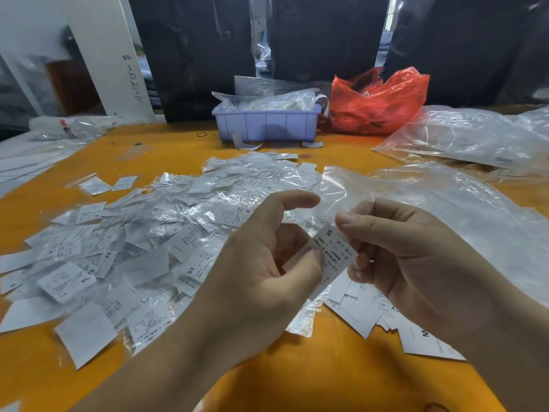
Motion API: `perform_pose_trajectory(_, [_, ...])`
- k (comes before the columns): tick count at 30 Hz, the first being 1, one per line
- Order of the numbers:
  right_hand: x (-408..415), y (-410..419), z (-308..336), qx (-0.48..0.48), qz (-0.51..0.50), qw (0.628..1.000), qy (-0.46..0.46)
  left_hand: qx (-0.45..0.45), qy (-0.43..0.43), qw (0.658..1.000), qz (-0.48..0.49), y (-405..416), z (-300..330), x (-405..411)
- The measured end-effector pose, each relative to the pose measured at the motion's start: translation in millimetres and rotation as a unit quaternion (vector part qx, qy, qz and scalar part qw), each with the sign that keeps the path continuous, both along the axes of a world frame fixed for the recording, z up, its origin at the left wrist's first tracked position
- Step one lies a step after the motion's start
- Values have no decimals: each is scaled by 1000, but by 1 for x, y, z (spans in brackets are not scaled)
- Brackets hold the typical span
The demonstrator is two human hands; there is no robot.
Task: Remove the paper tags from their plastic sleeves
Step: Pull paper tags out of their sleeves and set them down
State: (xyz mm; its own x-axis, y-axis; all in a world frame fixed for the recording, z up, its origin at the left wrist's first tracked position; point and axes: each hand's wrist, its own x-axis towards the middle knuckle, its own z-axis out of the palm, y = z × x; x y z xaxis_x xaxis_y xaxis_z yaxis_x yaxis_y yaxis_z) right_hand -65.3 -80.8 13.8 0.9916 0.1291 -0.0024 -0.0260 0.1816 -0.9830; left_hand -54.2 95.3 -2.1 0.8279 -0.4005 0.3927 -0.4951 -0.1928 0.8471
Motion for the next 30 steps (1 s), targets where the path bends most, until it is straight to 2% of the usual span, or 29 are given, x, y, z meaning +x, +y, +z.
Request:
perform_pose_trajectory(15, [1, 1, -2, -3, 11, 1000, -12, -24, 16, 1000, 9, 0, 0, 2])
perform_pose_trajectory(30, [3, 0, -5, -30, 62, 997, -17, -83, 78, 993, 10, 3, 0, 7])
